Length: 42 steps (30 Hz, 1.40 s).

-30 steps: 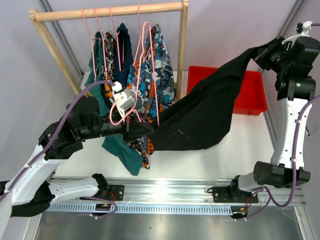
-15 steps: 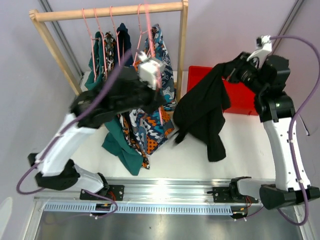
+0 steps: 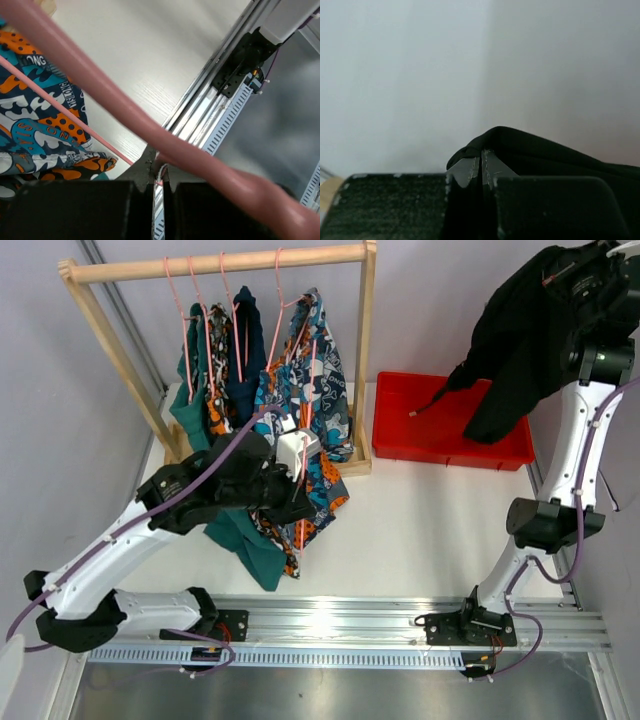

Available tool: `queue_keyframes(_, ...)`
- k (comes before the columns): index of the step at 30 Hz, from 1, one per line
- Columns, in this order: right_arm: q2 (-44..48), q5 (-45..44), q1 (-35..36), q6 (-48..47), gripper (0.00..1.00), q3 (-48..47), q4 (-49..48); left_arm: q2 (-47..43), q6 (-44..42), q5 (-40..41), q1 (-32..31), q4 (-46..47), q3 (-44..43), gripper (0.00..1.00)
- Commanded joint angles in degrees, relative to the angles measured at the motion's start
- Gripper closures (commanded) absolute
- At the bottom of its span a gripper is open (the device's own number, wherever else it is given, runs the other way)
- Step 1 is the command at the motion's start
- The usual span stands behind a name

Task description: Remove the shorts from the hanger

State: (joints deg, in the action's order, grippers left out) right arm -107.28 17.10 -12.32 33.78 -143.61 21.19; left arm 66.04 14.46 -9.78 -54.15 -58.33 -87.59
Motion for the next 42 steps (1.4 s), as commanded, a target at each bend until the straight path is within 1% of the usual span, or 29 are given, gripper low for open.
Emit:
queue_keyframes(1, -4.0, -0.1, -1.2, 8.3, 1.0, 2.0, -13.1, 1.4, 0.0, -3.1, 0.0, 6.5, 2.4, 1.0)
queue_keyframes(3, -5.6, 2.1, -1.0, 9.5, 1.0, 4.7, -13.2, 3.1, -0.3, -3.7, 1.5, 8.1, 2.5, 1.0)
queue_keyframes(4, -4.9, 4.4, 0.0, 9.3, 1.0, 7.7, -14.6, 3.7, -0.6, -4.5, 2.5, 8.7, 2.3, 1.0)
queue_keyframes(5, -3.6, 4.8, 0.8, 7.4, 1.0, 15.7, -15.4, 5.1, -0.8, -6.3, 4.7, 9.1, 2.0, 1.0)
queue_keyframes(6, -2.1, 4.4, 1.9, 5.6, 1.0, 20.3, -16.2, 5.9, -1.1, -7.2, 5.9, 10.0, 0.6, 1.0)
queue_keyframes(7, 1.8, 3.5, 4.4, 3.5, 1.0, 25.2, -18.0, 6.7, -1.7, -8.1, 7.1, 10.3, -0.2, 1.0)
queue_keyframes(8, 3.6, 2.7, 5.5, -0.3, 1.0, 33.3, -18.4, 7.8, -2.2, -9.9, 9.7, 10.4, -0.9, 1.0)
queue_keyframes(9, 5.1, 2.0, 6.5, -1.9, 0.95, 36.6, -17.9, 10.1, -2.6, -10.6, 10.8, 10.2, -4.0, 1.0)
queue_keyframes(10, 6.5, 1.7, 8.2, -3.4, 0.75, 39.0, -16.5, 11.6, -3.7, -11.2, 12.0, 9.6, -5.3, 1.0)
queue_keyframes(11, 8.8, 0.9, 8.9, -5.0, 0.44, 42.8, -14.8, 13.1, -4.3, -11.2, 13.8, 8.8, -6.6, 1.0)
queue_keyframes(12, 9.9, 0.1, 9.5, -5.4, 0.17, 44.8, -12.0, 16.2, -4.6, -11.3, 14.6, 7.7, -11.2, 1.0)
queue_keyframes(13, 11.6, -1.2, 10.0, -5.7, 0.14, 47.2, -11.5, 17.8, -5.4, -11.3, 15.2, 6.8, -12.9, 1.0)
queue_keyframes(14, 15.6, -1.5, 11.0, -5.7, 0.13, 50.2, -12.0, 19.4, -5.8, -11.3, 15.9, 5.1, -14.6, 1.0)
queue_keyframes(15, 17.9, -1.9, 11.5, -5.7, 0.13, 57.2, -13.5, 22.8, -6.3, -10.2, 16.0, 4.0, -20.9, 1.0)
queue_keyframes(16, 20.5, -2.2, 11.9, -5.3, 0.12, 61.1, -14.8, 24.5, -7.2, -9.3, 16.1, 3.0, -23.1, 1.0)
queue_keyframes(17, 25.8, -2.1, 12.1, -5.1, 0.12, 65.1, -16.4, 26.1, -7.6, -8.4, 16.1, 1.0, -30.2, 1.0)
queue_keyframes(18, 28.5, -2.0, 13.9, -4.6, 0.12, 72.2, -18.3, 28.0, -8.0, -6.9, 16.1, -0.3, -32.9, 1.0)
queue_keyframes(20, 33.6, -2.3, 15.3, -4.0, 0.12, 78.5, -19.5, 33.9, -9.3, -5.9, 16.1, -2.7, -38.4, 1.0)
queue_keyframes(21, 38.0, -2.8, 16.7, -3.6, 0.12, 83.4, -19.9, 35.5, -9.6, -4.2, 16.1, -3.9, -45.2, 1.0)
queue_keyframes(23, 42.0, -3.6, 18.3, -3.2, 0.13, 87.5, -18.9, 37.5, -9.7, -3.8, 16.8, -2.7, -46.7, 1.0)
queue_keyframes(24, 43.8, -4.3, 19.2, -2.8, 0.13, 89.5, -18.6, 38.4, -9.7, -3.2, 17.1, -2.7, -50.1, 1.0)
queue_keyframes(25, 47.4, -4.7, 20.8, -2.1, 0.13, 92.8, -18.0, 39.0, -9.4, -2.4, 17.4, -2.4, -50.8, 1.0)
queue_keyframes(27, 51.0, -5.6, 22.6, -1.4, 0.14, 95.6, -16.9, 40.4, -8.9, -1.0, 18.6, -1.9, -53.3, 1.0)
queue_keyframes(28, 54.4, -6.6, 24.3, -1.1, 0.14, 96.8, -16.3, 40.7, -8.5, -0.2, 18.9, -1.8, -53.8, 1.0)
queue_keyframes(32, 61.6, -10.2, 27.7, -0.4, 0.14, 101.0, -13.5, 38.6, -8.0, 6.9, 19.2, -1.6, -54.8, 1.0)
queue_keyframes(35, 64.8, -11.7, 28.5, 0.5, 0.14, 102.2, -12.2, 35.0, -7.8, 9.5, 19.2, -1.4, -55.1, 1.0)
queue_keyframes(36, 65.3, -11.8, 28.7, 1.2, 0.14, 103.0, -12.1, 33.0, -7.8, 11.4, 19.2, -1.4, -55.4, 0.99)
queue_keyframes(38, 66.1, -11.9, 29.1, 2.0, 0.15, 103.7, -12.3, 30.8, -7.7, 12.8, 19.2, -1.6, -54.9, 0.98)
queue_keyframes(42, 66.9, -13.2, 30.9, 3.3, 0.16, 104.6, -12.8, 26.5, -7.9, 18.9, 19.1, -3.1, -51.9, 0.99)
